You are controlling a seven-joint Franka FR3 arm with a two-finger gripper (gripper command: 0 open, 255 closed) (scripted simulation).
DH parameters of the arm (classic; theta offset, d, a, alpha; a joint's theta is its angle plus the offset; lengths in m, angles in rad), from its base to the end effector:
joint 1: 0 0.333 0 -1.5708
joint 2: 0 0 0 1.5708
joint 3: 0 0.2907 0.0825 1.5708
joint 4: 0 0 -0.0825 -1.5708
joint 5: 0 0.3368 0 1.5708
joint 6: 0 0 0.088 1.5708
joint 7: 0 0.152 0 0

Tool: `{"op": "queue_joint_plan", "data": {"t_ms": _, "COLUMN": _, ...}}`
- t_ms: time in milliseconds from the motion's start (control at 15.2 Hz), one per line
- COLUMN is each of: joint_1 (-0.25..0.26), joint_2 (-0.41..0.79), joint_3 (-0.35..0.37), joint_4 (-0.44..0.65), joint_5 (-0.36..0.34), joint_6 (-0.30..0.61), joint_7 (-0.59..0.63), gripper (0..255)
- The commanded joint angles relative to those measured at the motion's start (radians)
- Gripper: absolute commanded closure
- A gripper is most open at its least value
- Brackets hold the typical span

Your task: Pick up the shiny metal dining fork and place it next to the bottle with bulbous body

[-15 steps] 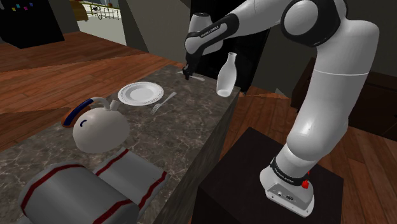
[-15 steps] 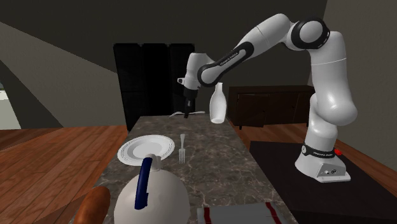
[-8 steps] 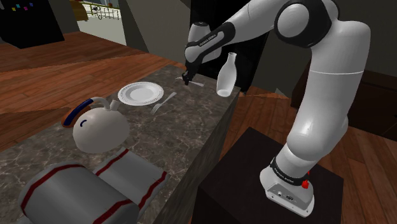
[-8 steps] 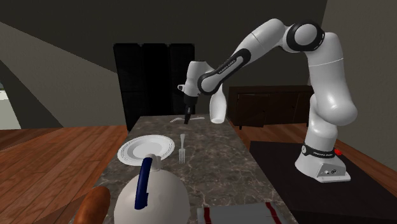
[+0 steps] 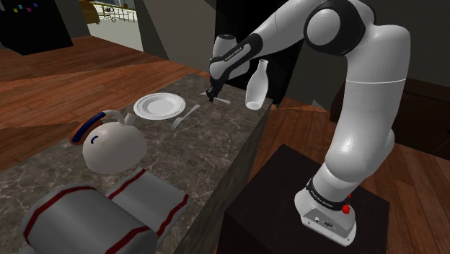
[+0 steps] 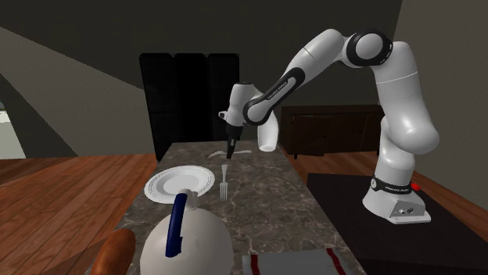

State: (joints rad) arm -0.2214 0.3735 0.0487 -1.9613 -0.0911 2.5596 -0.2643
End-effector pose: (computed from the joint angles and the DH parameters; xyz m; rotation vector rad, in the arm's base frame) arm 0.5936 -0.1054 0.2718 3.0264 0.2376 0.3221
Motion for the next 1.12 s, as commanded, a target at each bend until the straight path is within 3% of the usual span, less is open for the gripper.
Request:
{"op": "queue_joint_plan", "data": {"t_ms": 0, "joint_1": 0.000, "joint_2": 0.001, "joint_3": 0.000, "joint_4": 0.000, "joint_5": 0.000, "joint_6": 0.002, "joint_7": 0.000, "gripper": 255}}
{"op": "queue_joint_plan", "data": {"t_ms": 264, "joint_1": 0.000, "joint_2": 0.001, "joint_3": 0.000, "joint_4": 0.000, "joint_5": 0.000, "joint_6": 0.002, "joint_7": 0.000, "gripper": 255}}
{"op": "queue_joint_plan", "data": {"t_ms": 330, "joint_1": 0.000, "joint_2": 0.001, "joint_3": 0.000, "joint_4": 0.000, "joint_5": 0.000, "joint_6": 0.002, "joint_7": 0.000, "gripper": 0}}
{"op": "queue_joint_plan", "data": {"t_ms": 660, "joint_1": 0.000, "joint_2": 0.001, "joint_3": 0.000, "joint_4": 0.000, "joint_5": 0.000, "joint_6": 0.002, "joint_7": 0.000, "gripper": 0}}
{"op": "queue_joint_plan", "data": {"t_ms": 924, "joint_1": -0.003, "joint_2": -0.102, "joint_3": 0.007, "joint_4": -0.015, "joint_5": 0.013, "joint_6": -0.086, "joint_7": -0.008, "gripper": 0}}
{"op": "queue_joint_plan", "data": {"t_ms": 1056, "joint_1": -0.003, "joint_2": -0.102, "joint_3": 0.007, "joint_4": -0.015, "joint_5": 0.013, "joint_6": -0.086, "joint_7": -0.008, "gripper": 0}}
